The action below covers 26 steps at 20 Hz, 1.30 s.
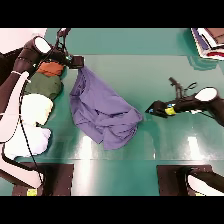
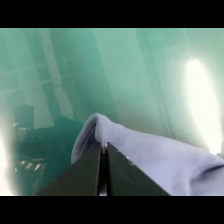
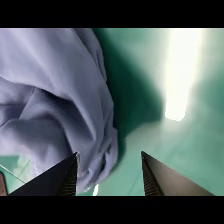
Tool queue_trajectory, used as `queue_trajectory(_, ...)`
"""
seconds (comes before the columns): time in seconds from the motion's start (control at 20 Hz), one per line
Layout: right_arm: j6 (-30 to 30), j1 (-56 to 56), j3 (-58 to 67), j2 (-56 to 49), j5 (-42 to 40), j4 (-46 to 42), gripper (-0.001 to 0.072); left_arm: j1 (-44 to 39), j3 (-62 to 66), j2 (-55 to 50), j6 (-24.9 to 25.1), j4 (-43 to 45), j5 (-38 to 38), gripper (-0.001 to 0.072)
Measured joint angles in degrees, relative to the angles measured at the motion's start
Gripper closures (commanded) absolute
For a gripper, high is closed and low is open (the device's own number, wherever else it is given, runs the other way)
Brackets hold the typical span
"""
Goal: Fold the shirts.
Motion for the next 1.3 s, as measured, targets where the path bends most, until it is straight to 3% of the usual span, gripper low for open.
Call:
queue_trajectory(0.05,-1.07,1.27,0.28,-2.21,-0.59,1.57,0.0296,0.00,0.11,0.07,-0.13,0.00,-0.35,0.0681)
queue_trajectory(0.2,-3.19,4.31,3.23,-7.58,-1.79,4.02,0.0702,0.00,0.22,0.07,-0.85,-0.07,-1.01,0.0682)
queue_trajectory(0.5,-4.72,5.81,12.63,-9.16,-1.90,-1.22,0.0700,0.00,0.76,4.79,-4.17,0.11,-1.57,0.0683)
queue_trajectory(1.0,-4.33,-6.32,37.94,15.41,2.64,-8.83,0.0701,-0.02,9.40,37.46,-1.29,1.97,0.92,0.0682)
queue_trajectory(1.3,-3.41,-11.80,48.65,19.65,10.16,-8.92,0.0701,-0.04,10.64,48.04,-0.33,1.62,1.81,0.0682)
